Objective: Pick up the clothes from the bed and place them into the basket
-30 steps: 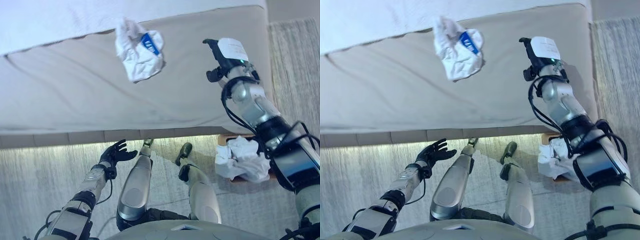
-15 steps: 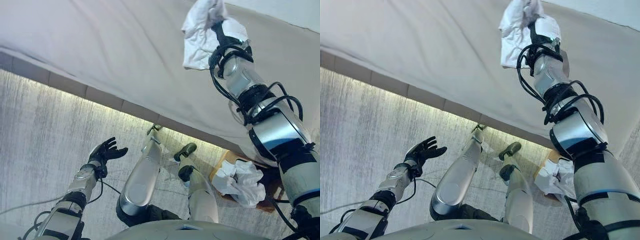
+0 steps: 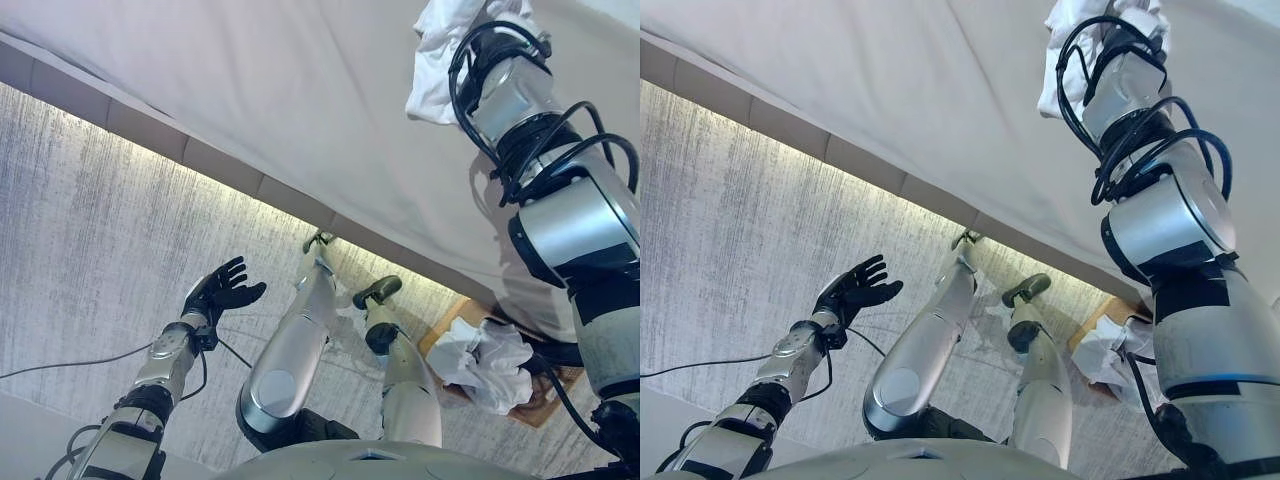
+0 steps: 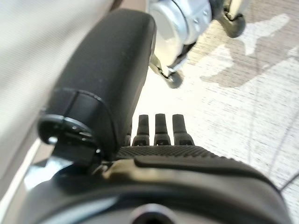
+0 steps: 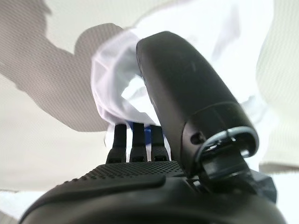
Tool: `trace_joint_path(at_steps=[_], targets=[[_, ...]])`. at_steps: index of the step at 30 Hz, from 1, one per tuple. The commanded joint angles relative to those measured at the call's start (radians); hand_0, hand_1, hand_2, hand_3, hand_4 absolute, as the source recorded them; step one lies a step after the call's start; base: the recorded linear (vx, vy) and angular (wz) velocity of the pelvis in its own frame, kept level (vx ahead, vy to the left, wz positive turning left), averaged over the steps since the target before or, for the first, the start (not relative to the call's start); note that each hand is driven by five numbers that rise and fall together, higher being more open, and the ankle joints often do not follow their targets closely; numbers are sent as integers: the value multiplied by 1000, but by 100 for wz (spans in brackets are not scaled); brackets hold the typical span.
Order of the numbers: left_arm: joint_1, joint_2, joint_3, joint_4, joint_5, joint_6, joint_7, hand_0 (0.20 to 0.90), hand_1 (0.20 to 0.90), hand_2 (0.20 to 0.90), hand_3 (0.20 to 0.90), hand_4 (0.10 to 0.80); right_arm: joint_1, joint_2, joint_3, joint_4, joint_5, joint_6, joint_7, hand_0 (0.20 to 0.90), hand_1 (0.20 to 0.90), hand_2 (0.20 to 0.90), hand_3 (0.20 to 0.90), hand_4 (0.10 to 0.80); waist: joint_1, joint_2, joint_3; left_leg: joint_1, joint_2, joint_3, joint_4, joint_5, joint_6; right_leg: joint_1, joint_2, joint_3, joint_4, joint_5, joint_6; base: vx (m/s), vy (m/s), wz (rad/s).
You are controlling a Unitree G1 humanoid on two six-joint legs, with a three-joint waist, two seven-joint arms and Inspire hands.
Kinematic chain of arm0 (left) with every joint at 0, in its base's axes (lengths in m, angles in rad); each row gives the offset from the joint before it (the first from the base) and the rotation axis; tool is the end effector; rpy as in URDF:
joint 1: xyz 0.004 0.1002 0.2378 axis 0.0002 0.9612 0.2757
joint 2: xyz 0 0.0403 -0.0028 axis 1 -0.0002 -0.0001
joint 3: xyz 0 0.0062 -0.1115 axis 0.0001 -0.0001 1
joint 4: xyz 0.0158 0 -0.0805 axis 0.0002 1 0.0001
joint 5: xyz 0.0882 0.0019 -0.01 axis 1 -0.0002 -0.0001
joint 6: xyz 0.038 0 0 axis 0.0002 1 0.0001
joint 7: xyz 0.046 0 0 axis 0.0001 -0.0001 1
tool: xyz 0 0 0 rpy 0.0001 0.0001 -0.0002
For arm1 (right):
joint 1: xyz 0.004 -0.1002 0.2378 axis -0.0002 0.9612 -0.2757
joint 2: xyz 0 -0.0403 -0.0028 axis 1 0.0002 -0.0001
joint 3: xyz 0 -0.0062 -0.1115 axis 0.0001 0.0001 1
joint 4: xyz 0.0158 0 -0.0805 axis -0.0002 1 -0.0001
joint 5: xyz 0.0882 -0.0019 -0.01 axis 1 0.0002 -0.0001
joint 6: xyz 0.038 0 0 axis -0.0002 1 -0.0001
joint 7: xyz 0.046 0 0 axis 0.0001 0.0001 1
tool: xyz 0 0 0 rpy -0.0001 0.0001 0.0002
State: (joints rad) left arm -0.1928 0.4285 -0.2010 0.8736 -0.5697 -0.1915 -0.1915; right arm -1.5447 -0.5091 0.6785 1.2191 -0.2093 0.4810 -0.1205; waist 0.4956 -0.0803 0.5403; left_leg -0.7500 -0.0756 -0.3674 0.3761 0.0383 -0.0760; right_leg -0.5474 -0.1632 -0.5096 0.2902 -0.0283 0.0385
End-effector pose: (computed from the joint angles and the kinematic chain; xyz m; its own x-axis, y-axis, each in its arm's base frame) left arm 0.1890 0.2564 -0.0371 0.8898 -0.0088 -0.4563 -0.0238 0.9976 -0.0658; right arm 0.3724 -0.1917 0.2942 0.8968 -0.4139 0.1564 0.3051 0.3225 -0.8961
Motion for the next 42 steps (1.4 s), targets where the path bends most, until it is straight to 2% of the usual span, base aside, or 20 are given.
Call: trace_joint_path(at_steps=[1, 2, 3, 7, 10, 11, 13, 14, 16, 17, 23, 26, 28, 31, 35, 39, 42], targets=[[132, 41, -11, 21, -26, -44, 6, 900, 900, 900, 900, 800, 59, -38, -14, -104, 29, -163, -310, 300, 300, 300, 200, 100, 20, 33, -20, 41, -23, 94, -62, -27, 115, 39, -25, 2, 162, -47, 41, -40, -41, -8], [134, 38, -9, 21, -26, -45, 11, 900, 900, 900, 900, 800, 64, -40, -22, -126, 24, -176, -333, 300, 300, 300, 200, 100, 15, 30, -20, 43, -21, 96, -63, -29, 115, 38, -24, 4, 161, -45, 41, -65, -43, -10], [143, 30, -3, 18, -28, -46, 32, 900, 900, 900, 900, 800, 86, -55, -42, -246, 36, -218, -430, 300, 300, 300, 200, 100, -8, 17, -20, 59, -12, 105, -73, -36, 114, 42, -16, 21, 153, -33, 45, -71, -40, -9], [137, 16, 16, 48, -7, -44, 71, 900, 900, 900, 900, 800, 166, -88, -141, -450, 56, -314, -564, 300, 300, 300, 200, 100, -63, -19, -20, 128, 10, 145, -99, -59, 116, 84, 0, 68, 110, -6, 49, -55, -79, -22], [129, 11, 25, 71, 19, -35, 96, 900, 900, 900, 900, 800, 238, -116, -222, -607, 73, -347, -607, 300, 300, 300, 200, 100, -103, -33, -20, 204, 26, 179, -106, -81, 118, 139, 15, 122, 79, -6, 47, -23, -141, -27], [119, 9, 32, 87, 33, -29, 115, 900, 900, 900, 900, 800, 293, -145, -273, -711, 76, -369, -632, 300, 300, 300, 200, 100, -133, -42, -20, 275, 35, 202, -118, -96, 118, 197, 32, 162, 45, -14, 42, -4, -120, -19], [109, 7, 38, 90, 41, -22, 123, 900, 900, 900, 900, 800, 314, -156, -304, -764, 71, -362, -620, 300, 300, 300, 200, 100, -145, -47, -20, 286, 37, 214, -128, -72, 120, 212, 37, 161, 18, 6, 33, -79, -102, -44], [97, 7, 51, 101, 67, -13, 136, 900, 900, 900, 900, 800, 371, -168, -356, -860, 38, -361, -630, 300, 300, 300, 200, 100, -171, -58, -20, 364, 46, 239, -152, -81, 116, 278, 51, 193, -23, 3, 32, -77, -180, -52], [85, 10, 66, 96, 99, 33, 157, 900, 900, 900, 900, 800, 427, -204, -400, -961, 31, -342, -614, 300, 300, 300, 200, 100, -208, -73, -56, 457, 55, 274, -203, -85, 112, 363, 69, 230, -95, 1, 36, 48, -187, -54], [83, 11, 71, 91, 132, 65, 158, 900, 900, 900, 900, 800, 466, -242, -422, -1006, 38, -343, -616, 300, 300, 300, 200, 100, -240, -76, -105, 507, 64, 302, -239, -85, 106, 409, 78, 252, -139, 2, 36, 81, -90, -57], [91, -37, 50, 121, 224, 99, 156, 900, 900, 900, 900, 800, 634, -339, -544, -1138, 57, -337, -589, 300, 300, 300, 200, 100, -360, -45, -275, 679, 82, 376, -384, -57, 92, 512, 103, 322, -233, 19, 26, 29, -73, -52], [96, -54, 44, 156, 263, 109, 149, 900, 900, 900, 900, 800, 723, -372, -609, -1176, 76, -339, -567, 300, 300, 300, 200, 100, -408, -32, -332, 727, 88, 404, -424, -50, 88, 535, 112, 360, -254, 21, 22, 77, -63, -45], [99, -77, 39, 196, 293, 116, 144, 900, 900, 900, 900, 800, 855, -388, -700, -1220, 89, -367, -548, 300, 300, 300, 200, 100, -461, -12, -385, 769, 96, 438, -450, -49, 82, 554, 121, 401, -264, 18, 16, 150, -74, -49], [104, -96, 44, 228, 323, 117, 121, 900, 900, 900, 900, 800, 1021, -400, -813, -1282, 94, -403, -539, 300, 300, 300, 200, 100, -516, 13, -417, 798, 94, 471, -441, -68, 86, 559, 121, 444, -262, 11, 10, 91, -73, -54], [107, -124, 16, 225, 334, 122, 120, 900, 900, 900, 900, 800, 1178, -320, -876, -1275, 73, -449, -546, 300, 300, 300, 200, 100, -571, 47, -422, 826, 96, 505, -436, -88, 85, 569, 119, 475, -285, 23, 11, -22, -75, -43], [116, -135, -6, 215, 354, 131, 118, 900, 900, 900, 900, 800, 1225, -272, -877, -1229, 81, -428, -537, 300, 300, 300, 200, 100, -587, 62, -418, 847, 96, 515, -454, -86, 84, 585, 117, 471, -319, 41, 18, -47, -100, -34], [120, -130, -13, 220, 388, 144, 109, 900, 900, 900, 900, 800, 1279, -232, -857, -1156, 109, -399, -455, 300, 300, 300, 200, 100, -599, 71, -417, 853, 97, 529, -452, -85, 83, 584, 113, 464, -317, 42, 19, -18, -114, -10]])
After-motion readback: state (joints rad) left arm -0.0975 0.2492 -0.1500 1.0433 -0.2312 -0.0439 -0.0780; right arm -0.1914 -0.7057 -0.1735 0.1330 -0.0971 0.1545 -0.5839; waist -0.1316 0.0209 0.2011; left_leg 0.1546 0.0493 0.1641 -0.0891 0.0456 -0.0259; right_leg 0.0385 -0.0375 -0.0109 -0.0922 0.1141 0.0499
